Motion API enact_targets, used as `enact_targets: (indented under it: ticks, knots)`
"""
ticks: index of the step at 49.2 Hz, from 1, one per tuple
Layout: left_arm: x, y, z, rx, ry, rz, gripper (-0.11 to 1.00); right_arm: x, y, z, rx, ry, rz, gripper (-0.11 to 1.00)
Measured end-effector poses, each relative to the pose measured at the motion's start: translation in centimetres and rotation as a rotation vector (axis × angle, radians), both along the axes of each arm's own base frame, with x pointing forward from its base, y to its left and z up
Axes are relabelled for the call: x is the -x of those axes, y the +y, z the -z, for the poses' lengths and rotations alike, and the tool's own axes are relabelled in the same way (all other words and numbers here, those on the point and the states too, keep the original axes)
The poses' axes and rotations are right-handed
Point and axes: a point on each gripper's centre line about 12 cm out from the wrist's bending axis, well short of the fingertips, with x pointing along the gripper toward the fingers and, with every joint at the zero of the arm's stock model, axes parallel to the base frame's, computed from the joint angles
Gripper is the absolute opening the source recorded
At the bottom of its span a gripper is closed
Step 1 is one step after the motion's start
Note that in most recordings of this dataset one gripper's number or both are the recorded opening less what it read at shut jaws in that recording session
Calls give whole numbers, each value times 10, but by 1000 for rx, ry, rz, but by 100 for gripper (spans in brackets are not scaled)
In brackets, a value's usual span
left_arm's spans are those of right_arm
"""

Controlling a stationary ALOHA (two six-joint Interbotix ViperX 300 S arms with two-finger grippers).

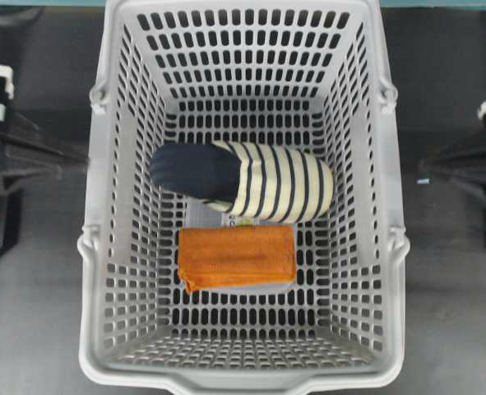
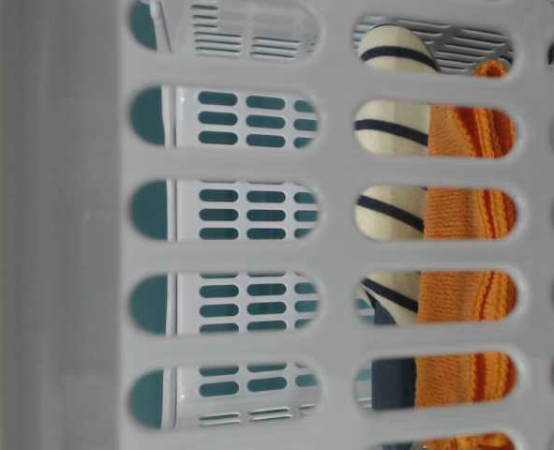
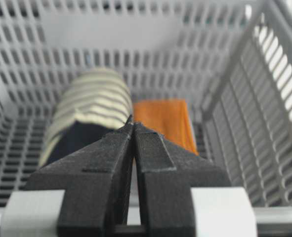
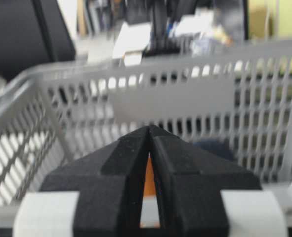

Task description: Pick up the orange cloth from the shopping basket with the left arm.

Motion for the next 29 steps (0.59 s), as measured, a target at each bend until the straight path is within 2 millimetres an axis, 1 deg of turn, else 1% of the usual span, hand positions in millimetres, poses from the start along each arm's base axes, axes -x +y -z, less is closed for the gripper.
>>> enact_targets:
  ticks: [5,12,16,21,29]
  knots:
    - [-17,-6,-10,-9,110,20,0,0,3,5,0,48,-16,-1]
    - [-41,-10,-16,-17,235,25,0,1,4,5,0,66,-20,-1]
    - [-58,-11,-17,-20,309,22,0,1,4,6,1,75,-20,-1]
    - [-83,-17,-13,-29,399,33,0,2,4,7,-1,83,-20,-1]
    - [-123,-29,2,-48,553,50,0,2,4,8,1,90,-22,-1]
